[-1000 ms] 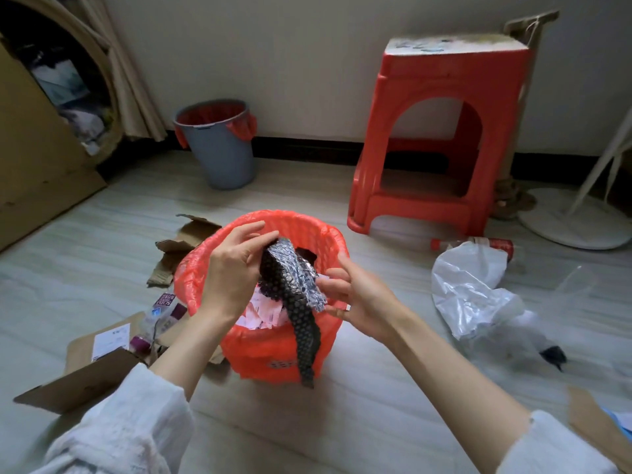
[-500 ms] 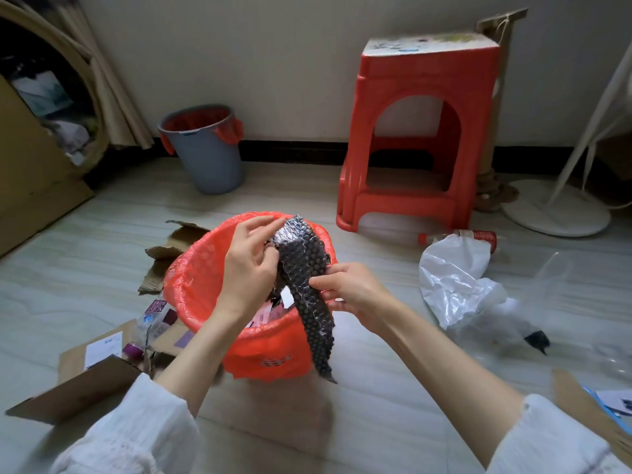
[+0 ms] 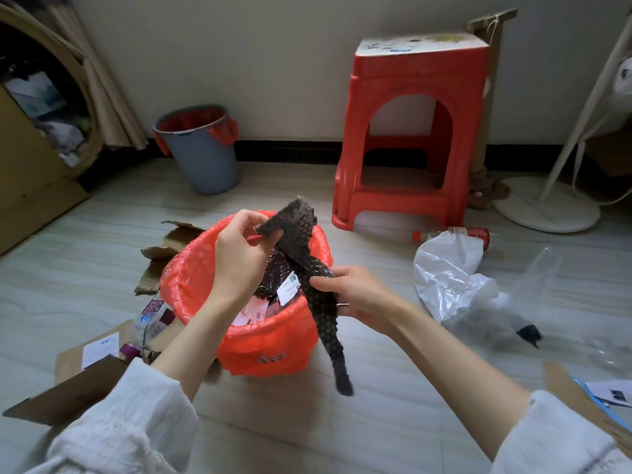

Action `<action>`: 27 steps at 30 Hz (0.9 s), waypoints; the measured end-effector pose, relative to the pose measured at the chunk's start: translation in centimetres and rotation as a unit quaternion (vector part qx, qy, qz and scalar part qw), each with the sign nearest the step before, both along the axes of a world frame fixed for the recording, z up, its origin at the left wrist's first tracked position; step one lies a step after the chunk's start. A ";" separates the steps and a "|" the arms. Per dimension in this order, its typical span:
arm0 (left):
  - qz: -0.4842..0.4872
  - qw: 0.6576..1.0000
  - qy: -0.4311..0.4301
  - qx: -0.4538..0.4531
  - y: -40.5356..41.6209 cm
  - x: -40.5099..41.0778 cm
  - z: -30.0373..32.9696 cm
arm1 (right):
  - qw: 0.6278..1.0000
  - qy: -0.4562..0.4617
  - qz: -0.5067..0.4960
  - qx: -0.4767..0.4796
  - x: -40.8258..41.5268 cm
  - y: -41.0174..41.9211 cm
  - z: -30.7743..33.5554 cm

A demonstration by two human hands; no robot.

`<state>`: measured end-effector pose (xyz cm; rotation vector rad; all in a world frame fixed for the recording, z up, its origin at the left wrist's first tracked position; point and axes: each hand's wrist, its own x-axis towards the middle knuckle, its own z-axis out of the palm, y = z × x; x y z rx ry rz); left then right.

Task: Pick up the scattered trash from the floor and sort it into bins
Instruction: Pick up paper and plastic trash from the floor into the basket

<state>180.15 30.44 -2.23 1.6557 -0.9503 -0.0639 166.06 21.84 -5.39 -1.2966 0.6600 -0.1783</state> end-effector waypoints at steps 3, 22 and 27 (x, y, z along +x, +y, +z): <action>-0.042 0.984 -0.170 0.001 0.5 0.0 -0.3 | 0.999 0.001 -0.023 0.040 0.0 -0.1 0.6; -0.079 0.949 0.261 0.159 0.6 0.6 -1.1 | 0.993 -0.072 -0.090 -0.014 1.7 0.5 1.1; 0.046 0.970 0.239 0.017 0.1 3.0 -1.1 | 0.976 -0.018 -0.125 -0.176 1.8 -0.3 -0.5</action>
